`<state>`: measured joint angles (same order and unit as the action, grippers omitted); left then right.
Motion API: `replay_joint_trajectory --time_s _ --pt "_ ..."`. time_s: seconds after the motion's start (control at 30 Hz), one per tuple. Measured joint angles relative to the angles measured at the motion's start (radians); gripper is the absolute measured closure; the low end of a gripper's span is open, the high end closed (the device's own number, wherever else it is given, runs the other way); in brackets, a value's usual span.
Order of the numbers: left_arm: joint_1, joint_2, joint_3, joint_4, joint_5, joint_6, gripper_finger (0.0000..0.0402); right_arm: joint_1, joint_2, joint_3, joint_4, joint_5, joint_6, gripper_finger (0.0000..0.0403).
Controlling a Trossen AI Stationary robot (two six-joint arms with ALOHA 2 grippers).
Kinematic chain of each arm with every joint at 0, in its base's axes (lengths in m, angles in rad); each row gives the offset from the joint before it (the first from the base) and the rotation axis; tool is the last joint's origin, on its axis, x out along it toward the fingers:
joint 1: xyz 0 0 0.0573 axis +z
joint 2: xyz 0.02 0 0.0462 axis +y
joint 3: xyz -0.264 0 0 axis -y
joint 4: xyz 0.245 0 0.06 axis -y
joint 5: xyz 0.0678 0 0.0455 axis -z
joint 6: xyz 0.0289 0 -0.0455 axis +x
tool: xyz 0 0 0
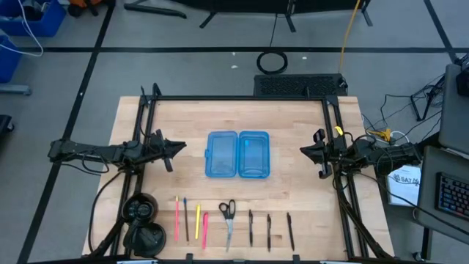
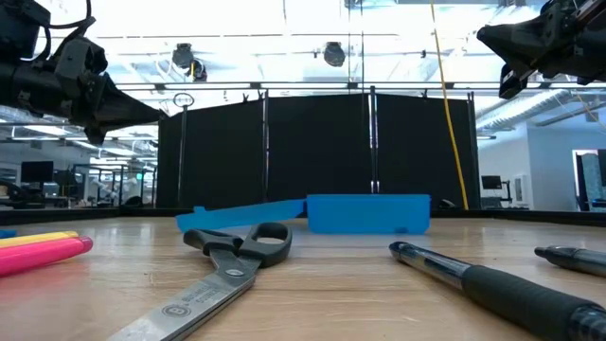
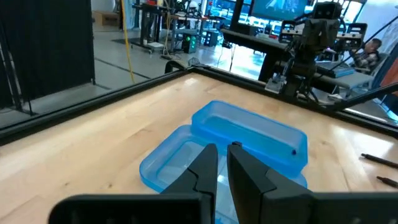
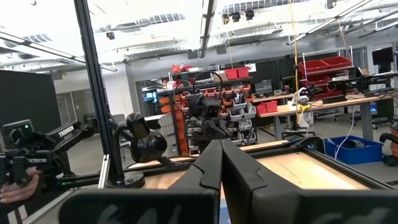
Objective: Pick & place school supplies into a supply box
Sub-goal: Put the pink pencil into the blue supply box
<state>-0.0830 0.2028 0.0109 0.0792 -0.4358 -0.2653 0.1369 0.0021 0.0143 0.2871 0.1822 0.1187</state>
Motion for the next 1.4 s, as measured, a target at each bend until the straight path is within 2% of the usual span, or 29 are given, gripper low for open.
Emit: replay_joint_trajectory --time_s 0.13,0.33,0.4,0.47,0.57,0.67,0.8,0.9,1.07,1.2,1.4 --pt "0.000 0.000 0.000 0.000 0.000 -0.007 0.0366 0.000 0.000 0.000 0.000 0.000 0.000 0.0403" --pt "0.000 0.000 0.007 0.052 0.060 -0.081 0.0366 0.000 0.000 0.000 -0.009 0.000 0.000 0.0403" --pt "-0.007 0.009 0.063 -0.014 0.122 -0.125 0.0366 0.000 0.001 0.000 -0.009 0.000 0.000 0.0403" --pt "-0.034 0.046 0.147 -0.140 0.125 -0.183 0.0366 0.000 0.001 0.000 -0.008 0.000 -0.003 0.0403" --pt "-0.095 0.165 0.268 -0.342 -0.002 -0.287 0.0366 0.000 0.001 0.000 -0.005 0.000 -0.010 0.0403" --pt "-0.153 0.337 0.421 -0.468 -0.100 -0.391 0.0367 0.000 0.001 0.000 -0.005 0.000 -0.011 0.0403" --pt "-0.188 0.598 0.654 -0.707 -0.172 -0.528 0.0367 0.000 0.001 0.000 -0.005 0.000 -0.011 0.0403" --pt "-0.175 0.771 0.834 -0.890 -0.162 -0.624 0.0367 0.000 0.001 0.000 -0.004 0.000 -0.020 0.0403" --pt "-0.167 0.990 1.053 -1.064 -0.091 -0.766 0.0367 0.000 0.001 0.000 -0.003 0.000 -0.062 0.0403" --pt "-0.198 1.124 1.152 -1.130 0.007 -0.825 0.0367 0.000 0.001 0.000 -0.004 0.000 -0.064 0.0403" --pt "-0.238 1.266 1.225 -1.230 0.042 -0.897 0.0367 0.000 0.001 0.000 0.001 0.000 -0.064 0.0403"
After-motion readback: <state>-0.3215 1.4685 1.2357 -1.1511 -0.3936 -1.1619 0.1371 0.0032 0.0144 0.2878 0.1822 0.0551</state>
